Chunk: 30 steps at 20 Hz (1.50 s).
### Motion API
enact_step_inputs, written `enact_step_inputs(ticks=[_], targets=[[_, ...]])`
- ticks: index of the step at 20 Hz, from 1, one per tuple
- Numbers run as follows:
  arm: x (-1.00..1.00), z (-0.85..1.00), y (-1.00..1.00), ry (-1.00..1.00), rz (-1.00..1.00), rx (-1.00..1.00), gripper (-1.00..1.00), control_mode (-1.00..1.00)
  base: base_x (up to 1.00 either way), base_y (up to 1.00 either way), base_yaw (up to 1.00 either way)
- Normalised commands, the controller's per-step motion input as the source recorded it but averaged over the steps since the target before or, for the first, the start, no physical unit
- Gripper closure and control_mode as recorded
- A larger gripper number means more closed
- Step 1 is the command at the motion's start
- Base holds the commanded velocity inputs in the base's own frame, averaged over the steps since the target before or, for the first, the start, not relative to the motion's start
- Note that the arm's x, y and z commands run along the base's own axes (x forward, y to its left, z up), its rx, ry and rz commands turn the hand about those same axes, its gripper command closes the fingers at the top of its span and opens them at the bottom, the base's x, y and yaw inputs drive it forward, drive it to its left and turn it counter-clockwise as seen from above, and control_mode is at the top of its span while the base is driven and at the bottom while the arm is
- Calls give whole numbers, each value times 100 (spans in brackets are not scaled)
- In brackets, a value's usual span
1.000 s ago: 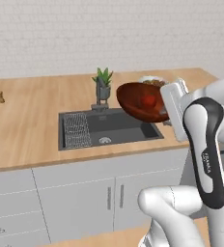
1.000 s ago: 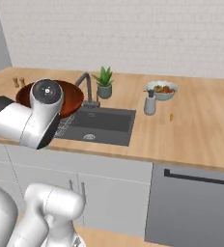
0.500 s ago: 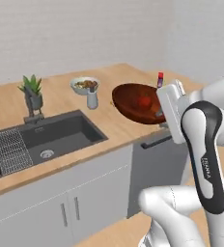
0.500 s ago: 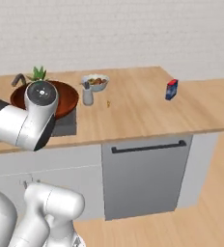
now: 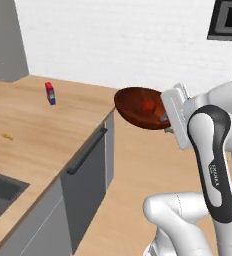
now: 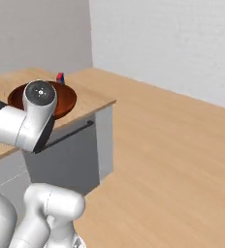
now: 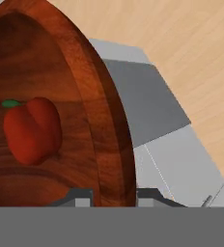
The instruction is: Pick the bell pepper from the sink and place it in the bowl. Then pick the bowl and place it in the microwave. Then close the microwave door and press the start button.
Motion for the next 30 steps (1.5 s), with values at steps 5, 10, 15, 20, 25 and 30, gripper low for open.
enact_step_inputs(ticks=[5, 10, 15, 20, 25, 30], targets=[[0, 0, 0, 0, 0, 0, 100, 100, 0, 0, -99], [0, 0, 0, 0, 0, 0, 100, 100, 5, 0, -91], [0, 0, 0, 0, 0, 0, 100, 100, 87, 23, -57], [0, 0, 0, 0, 0, 0, 100, 100, 100, 36, -31], [0, 0, 0, 0, 0, 0, 100, 100, 99, 25, -21], [0, 0, 0, 0, 0, 0, 100, 100, 91, 56, -30]])
